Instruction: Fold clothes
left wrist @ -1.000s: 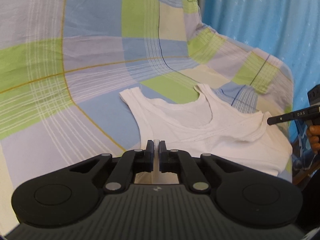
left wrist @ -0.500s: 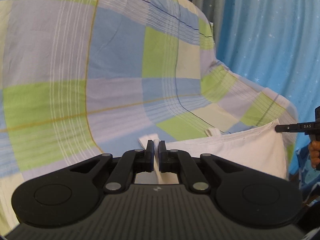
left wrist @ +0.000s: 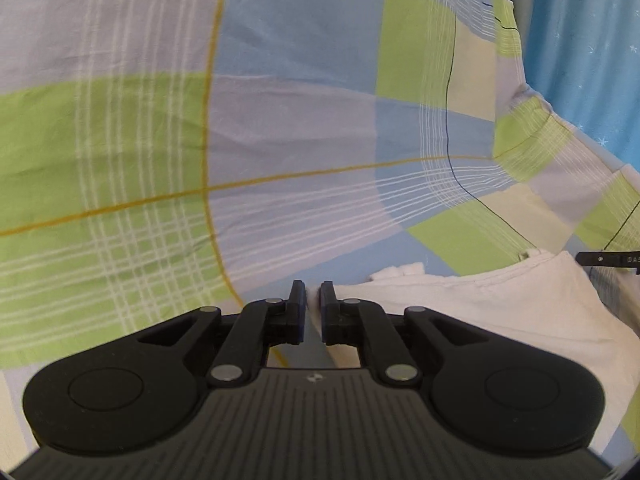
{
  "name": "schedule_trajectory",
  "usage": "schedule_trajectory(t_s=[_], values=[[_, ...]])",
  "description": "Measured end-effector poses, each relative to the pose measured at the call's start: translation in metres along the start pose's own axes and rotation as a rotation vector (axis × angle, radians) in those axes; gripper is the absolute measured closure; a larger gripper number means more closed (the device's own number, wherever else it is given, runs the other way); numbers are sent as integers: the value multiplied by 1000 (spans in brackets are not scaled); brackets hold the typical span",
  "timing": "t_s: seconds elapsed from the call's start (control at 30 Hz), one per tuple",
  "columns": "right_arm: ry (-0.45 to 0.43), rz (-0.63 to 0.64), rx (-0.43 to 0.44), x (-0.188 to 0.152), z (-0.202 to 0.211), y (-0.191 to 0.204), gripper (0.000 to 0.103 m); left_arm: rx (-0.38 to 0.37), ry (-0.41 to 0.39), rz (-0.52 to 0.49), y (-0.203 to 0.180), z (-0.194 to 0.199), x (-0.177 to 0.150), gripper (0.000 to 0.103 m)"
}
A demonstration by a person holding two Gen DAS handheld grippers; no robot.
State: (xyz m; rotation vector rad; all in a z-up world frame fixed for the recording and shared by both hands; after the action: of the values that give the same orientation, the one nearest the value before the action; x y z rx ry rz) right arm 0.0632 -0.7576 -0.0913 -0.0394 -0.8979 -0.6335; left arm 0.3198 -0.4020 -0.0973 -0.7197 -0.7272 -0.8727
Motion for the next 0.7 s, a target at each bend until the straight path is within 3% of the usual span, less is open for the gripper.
schedule_trajectory(t_s=[0.17, 0.3, 0.43, 0.5, 0.57, 0.6, 0.63, 0.67, 0.7], values=[[8, 14, 48, -28, 41, 6, 78, -12, -12, 12, -3, 57, -21, 87], [39, 14, 87, -52, 62, 15, 73, -102, 16, 50, -22, 96, -50, 79], [70, 14, 125, -77, 82, 24, 70, -181, 67, 38, -54, 111, -83, 75], [86, 14, 144, -89, 93, 28, 70, -185, 92, 32, -63, 108, -95, 75], [101, 15, 163, -101, 103, 33, 70, -174, 116, 25, -66, 101, -101, 81], [114, 5, 171, -103, 102, 34, 69, -175, 118, 20, -66, 99, -103, 102], [128, -7, 178, -104, 98, 34, 70, -172, 110, 20, -65, 98, -103, 103], [128, -21, 181, -103, 97, 34, 88, -162, 96, 23, -62, 100, -101, 103], [128, -35, 178, -101, 96, 32, 100, -148, 79, 26, -58, 102, -98, 103]])
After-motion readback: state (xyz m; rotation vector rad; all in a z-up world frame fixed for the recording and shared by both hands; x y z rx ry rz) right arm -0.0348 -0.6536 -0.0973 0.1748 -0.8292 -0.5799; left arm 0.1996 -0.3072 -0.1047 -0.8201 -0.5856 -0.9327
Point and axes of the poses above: each gripper's, at about its wrist camera, not at the fingertips, and z roughly against the way its jaws point, y to its left, x to its top, the point moved 8 cm from there along -z, roughly the way its jaws point, and after that the axes turned 10 degrees about -x, right-handed, at the moved point
